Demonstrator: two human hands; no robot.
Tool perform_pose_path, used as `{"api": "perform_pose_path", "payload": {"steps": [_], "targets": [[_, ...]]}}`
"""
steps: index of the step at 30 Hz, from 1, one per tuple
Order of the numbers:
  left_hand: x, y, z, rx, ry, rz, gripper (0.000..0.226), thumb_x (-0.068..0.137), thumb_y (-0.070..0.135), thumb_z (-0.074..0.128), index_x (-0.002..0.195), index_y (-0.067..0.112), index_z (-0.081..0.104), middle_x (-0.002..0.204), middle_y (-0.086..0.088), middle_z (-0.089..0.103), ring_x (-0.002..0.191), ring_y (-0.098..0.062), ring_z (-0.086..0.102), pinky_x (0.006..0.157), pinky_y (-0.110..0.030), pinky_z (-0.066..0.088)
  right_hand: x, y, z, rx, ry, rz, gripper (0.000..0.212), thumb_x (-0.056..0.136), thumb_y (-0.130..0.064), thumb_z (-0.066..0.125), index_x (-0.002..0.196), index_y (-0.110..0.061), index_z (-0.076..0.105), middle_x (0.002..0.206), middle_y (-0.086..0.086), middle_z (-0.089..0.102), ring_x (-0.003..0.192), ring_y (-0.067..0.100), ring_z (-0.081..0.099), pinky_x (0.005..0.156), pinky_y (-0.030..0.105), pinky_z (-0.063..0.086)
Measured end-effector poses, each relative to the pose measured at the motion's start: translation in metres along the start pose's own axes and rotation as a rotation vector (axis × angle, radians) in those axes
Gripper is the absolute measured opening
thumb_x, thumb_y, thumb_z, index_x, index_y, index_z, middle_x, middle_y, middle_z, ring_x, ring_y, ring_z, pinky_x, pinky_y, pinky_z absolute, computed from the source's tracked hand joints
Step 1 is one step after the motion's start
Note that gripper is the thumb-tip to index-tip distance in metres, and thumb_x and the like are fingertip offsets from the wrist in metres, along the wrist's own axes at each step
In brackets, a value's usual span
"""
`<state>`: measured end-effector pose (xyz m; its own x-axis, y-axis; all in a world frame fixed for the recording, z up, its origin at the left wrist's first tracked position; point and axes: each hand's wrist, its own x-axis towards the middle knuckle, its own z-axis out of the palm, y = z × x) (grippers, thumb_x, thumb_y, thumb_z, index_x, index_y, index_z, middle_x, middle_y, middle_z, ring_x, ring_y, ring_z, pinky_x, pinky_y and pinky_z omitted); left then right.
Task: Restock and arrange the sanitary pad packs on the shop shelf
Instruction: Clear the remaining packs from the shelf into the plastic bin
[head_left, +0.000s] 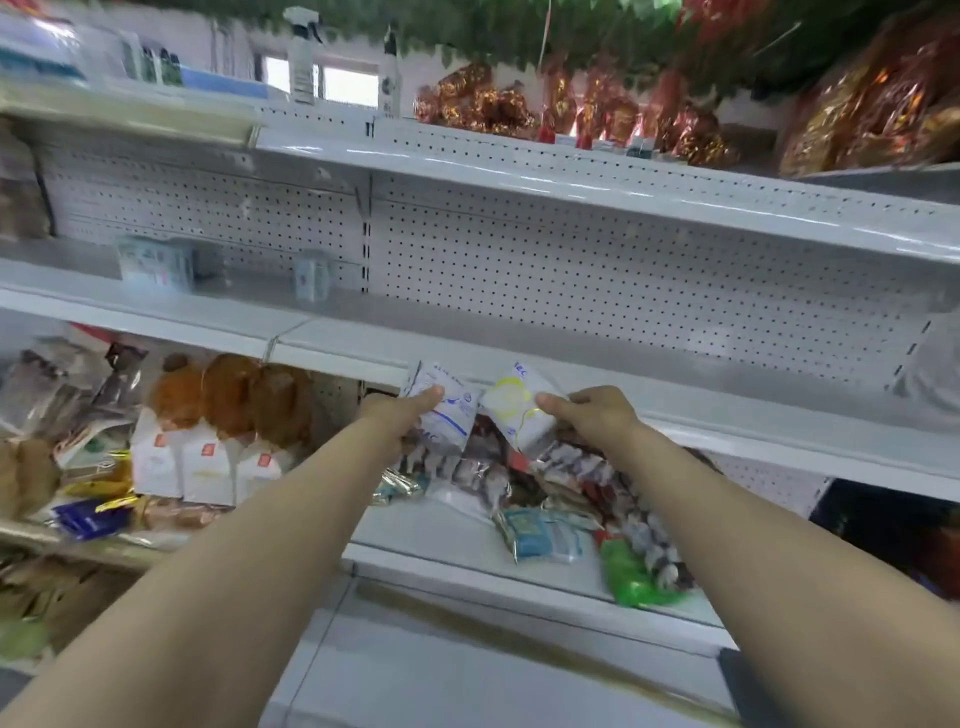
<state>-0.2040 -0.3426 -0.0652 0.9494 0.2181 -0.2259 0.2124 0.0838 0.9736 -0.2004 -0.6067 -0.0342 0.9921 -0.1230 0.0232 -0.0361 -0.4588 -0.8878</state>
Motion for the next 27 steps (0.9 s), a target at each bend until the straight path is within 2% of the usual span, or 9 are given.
{"api": "perform_pose_path", "payload": {"steps": [4, 7, 10, 13, 17, 19, 22, 25, 27], "targets": [[-0.033, -0.048, 0.026, 0.116, 0.019, -0.077, 0.067, 0.067, 0.057, 0.086, 0.098, 0.005, 0.057, 0.100, -0.011, 0.067, 0.094, -0.031, 0.067, 0.087, -0.043, 0.058, -0.027, 0.058, -0.020, 0.085, -0.018, 0.102, 0.043, 0.075, -0.038, 0.088, 0.086, 0.001, 0.073, 0.087, 0.016, 0.076, 0.078, 0.028, 0.074, 0.075, 0.043, 0.064], [-0.043, -0.088, 0.043, 0.218, -0.026, -0.181, 0.070, 0.067, 0.070, 0.078, 0.096, 0.008, 0.063, 0.087, -0.010, 0.068, 0.081, -0.026, 0.063, 0.075, -0.034, 0.053, -0.045, 0.103, -0.025, 0.151, 0.010, 0.179, 0.044, 0.077, -0.031, 0.087, 0.089, 0.009, 0.071, 0.084, 0.018, 0.072, 0.070, 0.023, 0.071, 0.056, 0.026, 0.058], [-0.045, -0.135, 0.056, 0.217, -0.066, -0.274, 0.062, 0.073, 0.065, 0.077, 0.086, 0.006, 0.066, 0.071, -0.008, 0.066, 0.071, -0.023, 0.059, 0.072, -0.031, 0.047, -0.061, 0.150, -0.022, 0.225, 0.018, 0.287, 0.045, 0.080, -0.028, 0.085, 0.094, 0.012, 0.070, 0.089, 0.019, 0.071, 0.069, 0.019, 0.068, 0.056, 0.022, 0.058], [-0.047, -0.181, 0.061, 0.184, -0.115, -0.384, 0.066, 0.070, 0.067, 0.077, 0.098, 0.008, 0.070, 0.089, -0.008, 0.073, 0.079, -0.023, 0.063, 0.072, -0.029, 0.050, -0.076, 0.192, -0.015, 0.286, 0.009, 0.398, 0.043, 0.081, -0.026, 0.084, 0.097, 0.010, 0.069, 0.093, 0.018, 0.070, 0.071, 0.019, 0.067, 0.052, 0.018, 0.055], [-0.051, -0.240, 0.064, 0.210, -0.196, -0.520, 0.046, 0.083, 0.062, 0.069, 0.085, 0.017, 0.061, 0.054, 0.000, 0.058, 0.052, -0.015, 0.042, 0.050, -0.022, 0.030, -0.090, 0.254, 0.009, 0.278, -0.021, 0.545, 0.042, 0.079, -0.028, 0.086, 0.095, 0.007, 0.070, 0.095, 0.018, 0.071, 0.074, 0.018, 0.068, 0.053, 0.018, 0.055], [-0.052, -0.270, 0.062, 0.232, -0.168, -0.591, 0.047, 0.084, 0.060, 0.070, 0.082, 0.014, 0.060, 0.053, -0.002, 0.052, 0.049, -0.015, 0.040, 0.048, -0.020, 0.031, -0.099, 0.287, 0.026, 0.293, -0.049, 0.629, 0.044, 0.080, -0.028, 0.085, 0.103, 0.007, 0.070, 0.104, 0.018, 0.071, 0.083, 0.018, 0.070, 0.058, 0.019, 0.057], [-0.058, -0.306, 0.061, 0.216, -0.143, -0.690, 0.043, 0.089, 0.046, 0.070, 0.070, 0.011, 0.056, 0.042, -0.002, 0.047, 0.033, -0.012, 0.043, 0.039, -0.017, 0.035, -0.113, 0.332, 0.050, 0.249, -0.082, 0.742, 0.043, 0.080, -0.035, 0.084, 0.093, 0.004, 0.071, 0.097, 0.015, 0.073, 0.077, 0.017, 0.072, 0.052, 0.015, 0.053], [-0.064, -0.333, 0.062, 0.177, -0.157, -0.753, 0.041, 0.099, 0.030, 0.059, 0.065, 0.010, 0.048, 0.038, -0.017, 0.055, 0.019, -0.005, 0.038, 0.027, -0.013, 0.028, -0.125, 0.381, 0.079, 0.263, -0.092, 0.825, 0.047, 0.079, -0.035, 0.085, 0.095, 0.006, 0.070, 0.102, 0.018, 0.073, 0.091, 0.025, 0.074, 0.056, 0.017, 0.056], [-0.054, -0.369, 0.057, 0.164, -0.154, -0.816, 0.038, 0.099, 0.032, 0.059, 0.070, 0.008, 0.053, 0.044, -0.018, 0.060, 0.025, -0.005, 0.044, 0.030, -0.014, 0.033, -0.131, 0.412, 0.100, 0.289, -0.089, 0.880, 0.050, 0.077, -0.035, 0.086, 0.104, 0.004, 0.069, 0.109, 0.016, 0.073, 0.098, 0.026, 0.072, 0.066, 0.023, 0.060]]}}
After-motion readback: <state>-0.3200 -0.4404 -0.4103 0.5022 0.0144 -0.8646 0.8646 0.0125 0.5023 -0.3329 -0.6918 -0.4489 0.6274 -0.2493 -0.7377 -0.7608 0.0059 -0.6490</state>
